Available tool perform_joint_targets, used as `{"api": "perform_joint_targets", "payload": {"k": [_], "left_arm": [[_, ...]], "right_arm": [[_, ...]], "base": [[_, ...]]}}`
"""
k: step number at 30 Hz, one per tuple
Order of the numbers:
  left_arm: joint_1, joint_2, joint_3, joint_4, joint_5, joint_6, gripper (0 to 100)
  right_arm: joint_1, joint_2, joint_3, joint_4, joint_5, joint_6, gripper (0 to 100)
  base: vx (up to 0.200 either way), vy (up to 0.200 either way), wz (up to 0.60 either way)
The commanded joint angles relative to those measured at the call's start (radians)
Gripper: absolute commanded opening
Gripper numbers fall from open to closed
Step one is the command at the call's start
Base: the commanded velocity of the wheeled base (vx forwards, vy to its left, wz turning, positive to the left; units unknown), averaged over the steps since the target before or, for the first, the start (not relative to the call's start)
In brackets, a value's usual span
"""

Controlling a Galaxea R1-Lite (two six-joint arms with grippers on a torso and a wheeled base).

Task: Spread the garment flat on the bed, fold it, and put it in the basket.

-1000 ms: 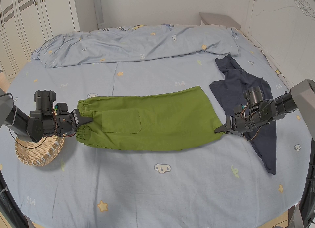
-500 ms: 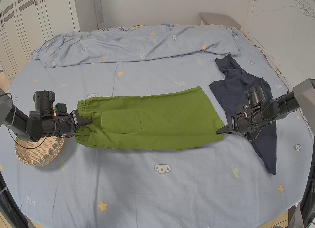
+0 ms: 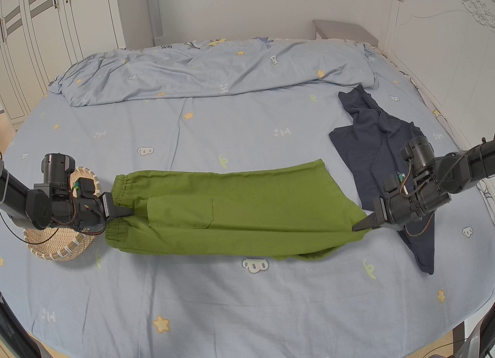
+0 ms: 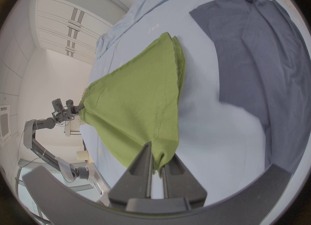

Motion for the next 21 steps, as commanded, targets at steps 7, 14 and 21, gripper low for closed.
{"api": "perform_joint_targets", "payload": {"k": [7, 14, 21], "left_arm": [[0.041, -0.193, 0.298, 0.009, 0.001, 0.149, 0], [0.041, -0.227, 0.416, 0.003, -0.004, 0.190, 0], [0.042, -0.216, 0.429, 0.003, -0.002, 0.193, 0]], "right_arm": [[0.113, -0.340, 0.485, -0.056, -0.026, -0.022, 0], [0.131, -0.405, 0.613, -0.064, -0.034, -0.019, 0], [0.134, -0.397, 0.657, -0.106, -0.034, -0.017, 0]], "base": [[0.000, 0.000, 0.00], [0.000, 0.000, 0.00], [0.000, 0.000, 0.00]]}}
